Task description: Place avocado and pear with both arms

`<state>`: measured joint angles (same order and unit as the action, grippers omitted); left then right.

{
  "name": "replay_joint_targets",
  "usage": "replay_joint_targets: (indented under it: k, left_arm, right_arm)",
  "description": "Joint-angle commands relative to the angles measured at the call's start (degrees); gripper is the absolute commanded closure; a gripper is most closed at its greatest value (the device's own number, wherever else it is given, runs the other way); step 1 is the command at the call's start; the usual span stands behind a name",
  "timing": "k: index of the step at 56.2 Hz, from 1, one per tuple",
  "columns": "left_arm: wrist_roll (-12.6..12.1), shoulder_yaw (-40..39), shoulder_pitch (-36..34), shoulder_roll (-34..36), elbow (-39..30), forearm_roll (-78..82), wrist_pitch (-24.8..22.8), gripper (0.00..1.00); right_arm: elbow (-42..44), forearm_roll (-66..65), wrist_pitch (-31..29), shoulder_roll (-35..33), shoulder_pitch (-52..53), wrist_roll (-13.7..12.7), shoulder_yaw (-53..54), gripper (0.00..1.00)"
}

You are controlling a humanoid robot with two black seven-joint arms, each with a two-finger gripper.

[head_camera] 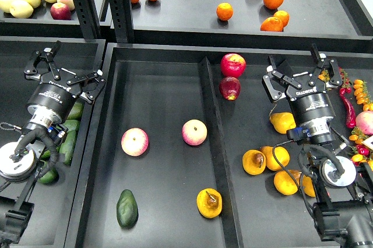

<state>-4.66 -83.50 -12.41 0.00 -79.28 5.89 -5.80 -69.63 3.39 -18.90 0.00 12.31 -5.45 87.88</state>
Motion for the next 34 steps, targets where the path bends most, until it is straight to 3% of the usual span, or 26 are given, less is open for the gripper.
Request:
replay_joint_targets:
  k: [1,11,34]
  left_arm:
    - [0.1,-0.1,-0.1,0.0,0.0,0.0,-0.7,0.0]
    - [0.1,-0.2,-0.1,0.0,0.1,0.6,-5.3,0.0]
    - [-0.6,-0.4,-0.3,0.0,0.6,0.6,-5.7,0.0]
  right_arm:
    - [0.1,-0.1,-1.0,0.0,0.0,0.0,-0.2,0.0]
    - [0.6,-0.1,-0.8,0.0,0.1,0.0,-0.1,0.0]
    - [1.2,0.0,0.4,0.0,1.7,-0.8,-1.0,0.0]
